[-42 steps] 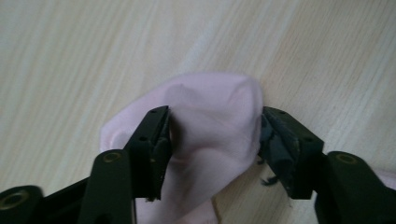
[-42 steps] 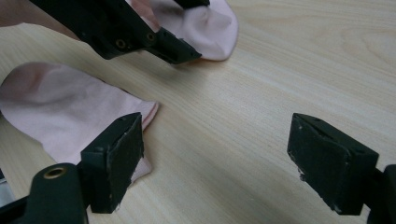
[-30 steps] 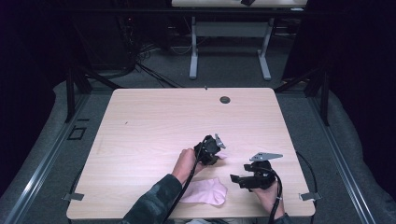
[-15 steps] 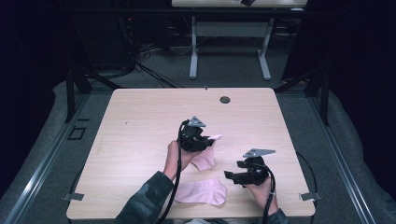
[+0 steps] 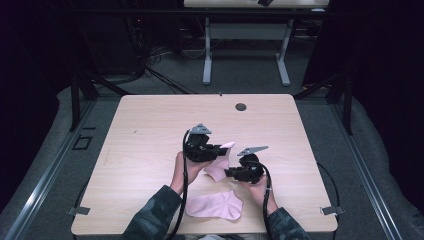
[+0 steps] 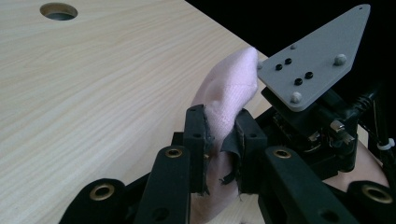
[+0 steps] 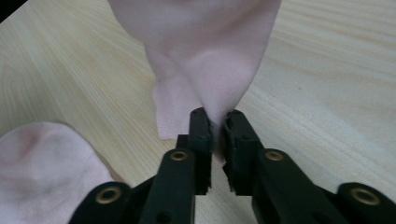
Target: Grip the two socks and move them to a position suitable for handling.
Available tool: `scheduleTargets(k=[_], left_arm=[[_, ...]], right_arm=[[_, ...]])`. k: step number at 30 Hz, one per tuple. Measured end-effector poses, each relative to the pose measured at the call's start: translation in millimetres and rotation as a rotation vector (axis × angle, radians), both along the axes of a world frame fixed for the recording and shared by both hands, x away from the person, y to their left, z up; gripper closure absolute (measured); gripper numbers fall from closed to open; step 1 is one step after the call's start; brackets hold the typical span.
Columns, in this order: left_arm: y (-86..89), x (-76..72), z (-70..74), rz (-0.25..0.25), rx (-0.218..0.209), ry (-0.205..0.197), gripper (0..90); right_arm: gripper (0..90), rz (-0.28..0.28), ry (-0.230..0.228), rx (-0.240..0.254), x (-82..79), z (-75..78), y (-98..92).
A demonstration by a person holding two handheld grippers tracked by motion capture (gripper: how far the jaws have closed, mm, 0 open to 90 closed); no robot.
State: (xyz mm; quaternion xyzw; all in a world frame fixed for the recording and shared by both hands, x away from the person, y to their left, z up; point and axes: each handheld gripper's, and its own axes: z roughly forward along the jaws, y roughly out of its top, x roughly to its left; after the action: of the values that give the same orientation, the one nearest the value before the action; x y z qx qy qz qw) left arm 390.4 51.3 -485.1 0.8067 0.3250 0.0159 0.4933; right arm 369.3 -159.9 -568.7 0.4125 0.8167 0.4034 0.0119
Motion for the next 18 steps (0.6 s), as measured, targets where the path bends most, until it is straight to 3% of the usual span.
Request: scheduleTargets(k=[3, 4, 5, 9, 11, 12, 15, 18], left_arm=[[6.6, -0.3, 1.3, -0.011, -0.017, -0.014, 77.5], [9.3, 0.3, 0.9, -0.030, -0.034, -0.014, 77.1], [11.6, 0.6, 0.3, -0.044, -0.045, -0.014, 77.1], [16.8, -0.1, -7.3, -0.070, -0.012, -0.006, 75.9], [17.9, -2.1, -14.1, -0.096, 0.006, -0.003, 74.6], [18.8, -3.8, -21.9, -0.112, 0.035, 0.011, 72.6], [19.4, -5.3, -31.0, -0.125, 0.050, 0.032, 69.9], [24.0, -8.2, -47.7, -0.121, 0.093, 0.080, 64.1]], right_arm=[[85.8, -0.041, -0.055, -0.036, -1.4, 5.2, -3.8], [86.0, -0.088, -0.119, -0.076, -2.9, 13.0, -9.6], [86.0, -0.088, -0.119, -0.076, -2.9, 13.0, -9.6], [86.0, -0.168, -0.286, -0.170, -7.2, 30.2, -19.7], [86.0, -0.189, -0.336, -0.215, -10.0, 36.0, -23.7], [85.9, -0.197, -0.356, -0.225, -12.5, 38.2, -27.0], [85.8, -0.188, -0.362, -0.254, -16.0, 36.9, -28.1], [84.7, -0.123, -0.344, -0.320, -26.1, 27.9, -25.5]])
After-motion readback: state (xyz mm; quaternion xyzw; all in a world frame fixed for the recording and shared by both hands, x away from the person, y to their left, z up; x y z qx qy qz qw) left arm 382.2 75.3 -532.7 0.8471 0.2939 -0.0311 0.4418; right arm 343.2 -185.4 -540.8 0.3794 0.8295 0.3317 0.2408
